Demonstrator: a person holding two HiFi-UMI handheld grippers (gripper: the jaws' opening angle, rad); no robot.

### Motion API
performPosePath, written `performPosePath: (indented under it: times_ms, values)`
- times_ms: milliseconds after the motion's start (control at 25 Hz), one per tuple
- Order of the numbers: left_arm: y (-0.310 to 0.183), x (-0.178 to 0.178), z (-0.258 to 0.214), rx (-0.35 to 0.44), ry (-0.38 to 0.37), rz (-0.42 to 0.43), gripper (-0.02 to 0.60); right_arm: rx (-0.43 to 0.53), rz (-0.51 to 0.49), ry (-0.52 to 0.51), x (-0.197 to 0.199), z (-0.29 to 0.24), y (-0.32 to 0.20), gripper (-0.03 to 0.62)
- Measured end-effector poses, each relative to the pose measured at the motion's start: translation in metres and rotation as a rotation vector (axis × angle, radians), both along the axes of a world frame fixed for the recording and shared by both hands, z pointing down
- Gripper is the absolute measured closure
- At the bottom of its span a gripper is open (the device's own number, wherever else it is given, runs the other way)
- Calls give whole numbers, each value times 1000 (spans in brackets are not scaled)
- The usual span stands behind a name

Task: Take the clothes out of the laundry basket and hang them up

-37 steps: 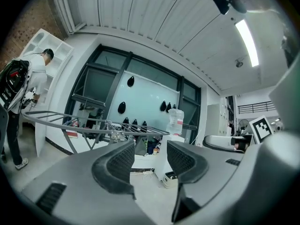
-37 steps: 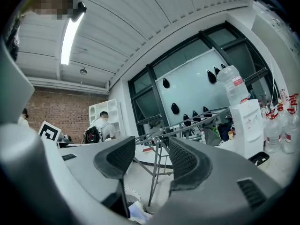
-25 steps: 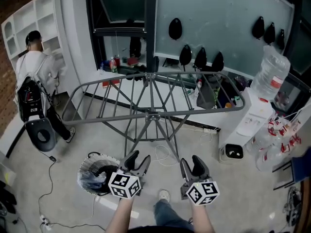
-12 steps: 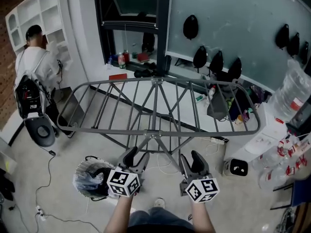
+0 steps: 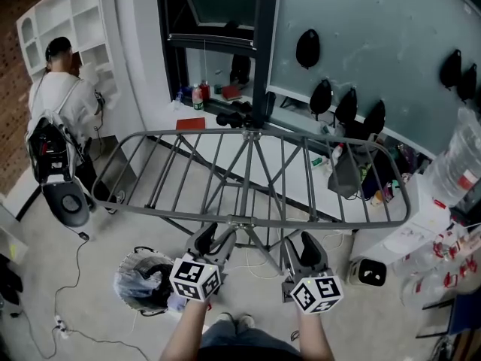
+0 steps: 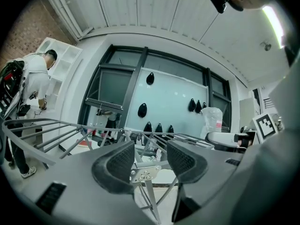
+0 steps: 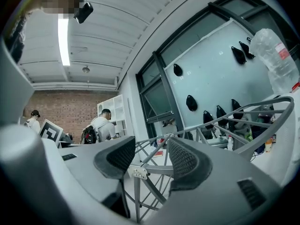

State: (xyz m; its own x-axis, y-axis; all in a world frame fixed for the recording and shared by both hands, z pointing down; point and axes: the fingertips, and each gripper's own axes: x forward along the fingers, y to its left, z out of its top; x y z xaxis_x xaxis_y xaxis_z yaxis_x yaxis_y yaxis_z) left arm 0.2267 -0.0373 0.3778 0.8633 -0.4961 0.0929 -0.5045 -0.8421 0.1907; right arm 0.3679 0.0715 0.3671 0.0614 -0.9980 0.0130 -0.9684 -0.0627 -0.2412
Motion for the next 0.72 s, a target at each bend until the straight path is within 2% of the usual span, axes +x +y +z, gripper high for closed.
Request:
performPosePath:
  times_ms: [200,320,520,720]
  values:
    - [-12,-2,-3,-12,0,-21,370,-1,-19,-5,2,-3,-15,384]
    - [-21,-19,-1,-23,-4,-64,370,2,-69,-7,-11,-4,-35,384]
    - [-39,-78,4,-41,-12,-208,370,-21,-195,-39,-59,-8,-77,384]
    - [-48,-162,14,-70,-17,-403,370,-30,-416,-26,-137,1,-118,384]
